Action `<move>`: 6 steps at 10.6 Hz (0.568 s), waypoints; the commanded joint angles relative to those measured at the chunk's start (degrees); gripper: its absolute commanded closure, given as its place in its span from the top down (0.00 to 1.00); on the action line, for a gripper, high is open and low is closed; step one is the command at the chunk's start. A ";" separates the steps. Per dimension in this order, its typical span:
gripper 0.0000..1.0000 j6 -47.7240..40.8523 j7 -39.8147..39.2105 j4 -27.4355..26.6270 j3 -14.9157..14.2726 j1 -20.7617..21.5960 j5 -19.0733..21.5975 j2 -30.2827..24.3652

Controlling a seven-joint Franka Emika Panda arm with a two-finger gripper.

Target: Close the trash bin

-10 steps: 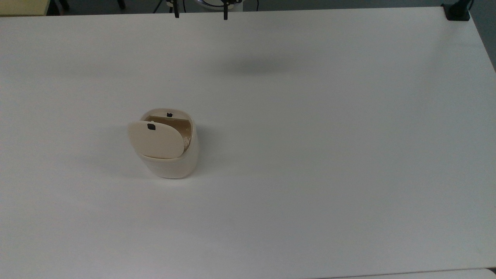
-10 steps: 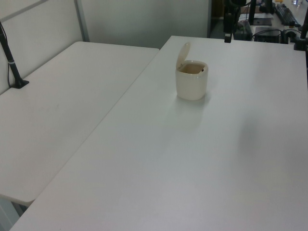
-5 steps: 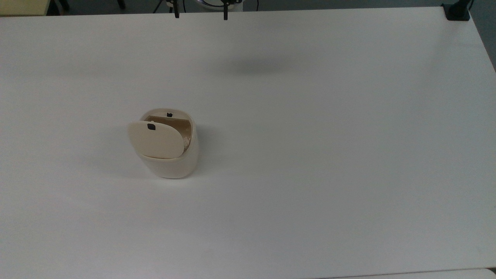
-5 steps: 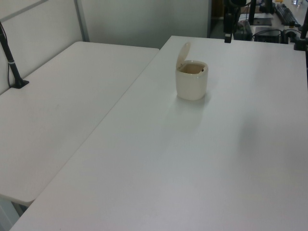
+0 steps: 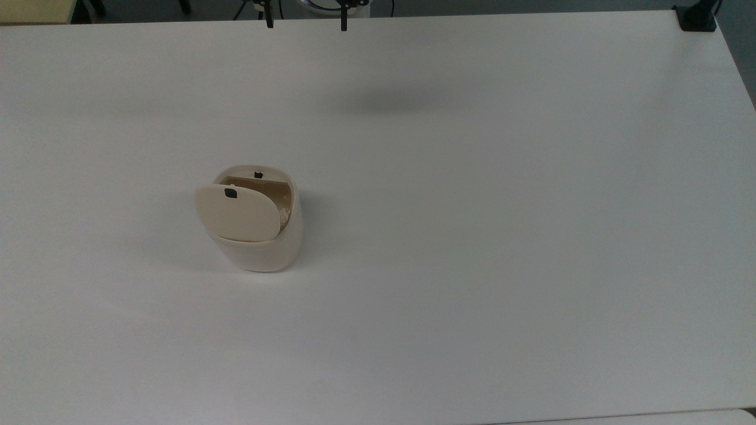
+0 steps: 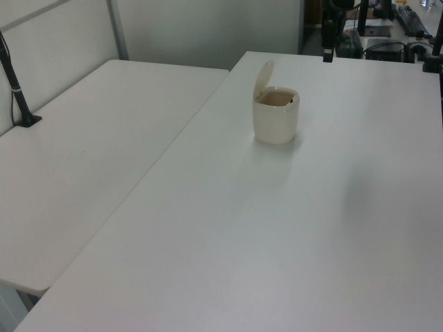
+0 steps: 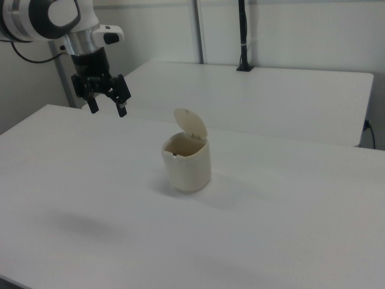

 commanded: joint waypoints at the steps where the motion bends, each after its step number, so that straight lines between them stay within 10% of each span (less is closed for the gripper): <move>1: 1.00 -0.98 0.18 -0.90 -0.21 0.70 0.07 -0.81; 3: 0.97 -0.98 0.00 -0.90 -0.12 0.61 0.07 -0.81; 6: 0.42 -1.25 -2.72 -0.90 -0.21 0.61 0.07 -0.81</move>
